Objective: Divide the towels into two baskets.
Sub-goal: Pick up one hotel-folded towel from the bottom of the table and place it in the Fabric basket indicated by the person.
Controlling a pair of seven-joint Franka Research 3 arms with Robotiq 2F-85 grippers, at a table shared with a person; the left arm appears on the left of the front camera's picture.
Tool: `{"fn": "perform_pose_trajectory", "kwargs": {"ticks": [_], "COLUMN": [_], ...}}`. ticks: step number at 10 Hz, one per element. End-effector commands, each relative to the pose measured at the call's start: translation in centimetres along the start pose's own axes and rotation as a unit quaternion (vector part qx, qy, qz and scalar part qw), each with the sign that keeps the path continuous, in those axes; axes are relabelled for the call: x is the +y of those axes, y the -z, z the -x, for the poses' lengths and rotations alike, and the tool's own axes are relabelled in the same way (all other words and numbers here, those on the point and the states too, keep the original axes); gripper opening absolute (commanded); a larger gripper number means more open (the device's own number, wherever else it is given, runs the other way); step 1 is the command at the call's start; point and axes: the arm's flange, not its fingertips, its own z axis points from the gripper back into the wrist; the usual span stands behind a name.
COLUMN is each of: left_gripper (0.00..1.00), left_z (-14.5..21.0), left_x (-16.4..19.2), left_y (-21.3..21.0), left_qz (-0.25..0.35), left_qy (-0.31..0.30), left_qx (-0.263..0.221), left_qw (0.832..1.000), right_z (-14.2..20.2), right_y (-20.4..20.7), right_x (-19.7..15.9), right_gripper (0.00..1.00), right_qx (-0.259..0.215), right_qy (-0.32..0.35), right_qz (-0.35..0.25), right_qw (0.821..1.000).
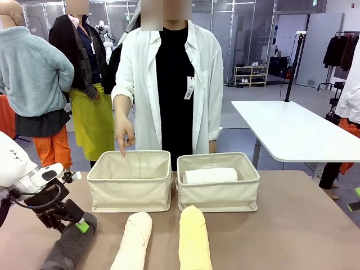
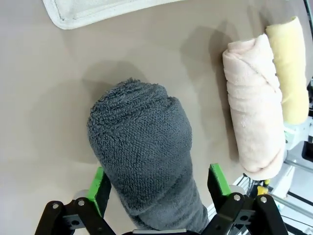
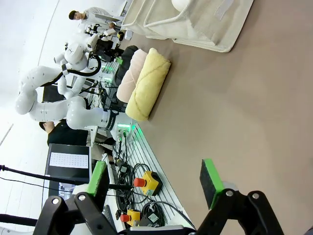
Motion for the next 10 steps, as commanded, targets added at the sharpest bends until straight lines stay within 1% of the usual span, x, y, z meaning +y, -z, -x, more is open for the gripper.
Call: {"fn": "perform_pose_trajectory", "kwargs": {"ticks": [1, 2, 3, 7, 10], "left_gripper": [1.00, 1.00, 0.94, 0.54, 0.23], "left_z": [6.4, 6.6, 6.7, 7.1, 7.0], "left_x": [-2.1, -2.4, -2.5, -2.5, -2.9], "left_y": [2.2, 2.8, 3.1, 3.5, 2.7], "left_qz": [-0.013, -0.017, -0.025, -0.042, -0.045], "left_qy": [-0.010, -0.008, -0.007, -0.009, -0.008], "left_qx": [0.000, 0.005, 0.004, -0.011, -0.018], "left_qw": [1.000, 1.000, 1.000, 0.999, 0.999], "right_z": [0.3, 0.3, 0.3, 0.3, 0.3], "right_y": [0.3, 0.3, 0.3, 0.3, 0.3], "right_x": [0.4, 0.4, 0.4, 0.4, 0.4], "right_gripper": [0.94, 0.94, 0.94, 0.94, 0.94], "right_qx": [-0.002, -0.002, -0.002, -0.002, -0.002], "right_qy": [-0.002, -0.002, -0.002, -0.002, -0.002], "right_qz": [0.006, 0.006, 0.006, 0.006, 0.006], "right_qw": [1.000, 1.000, 1.000, 1.000, 1.000]}}
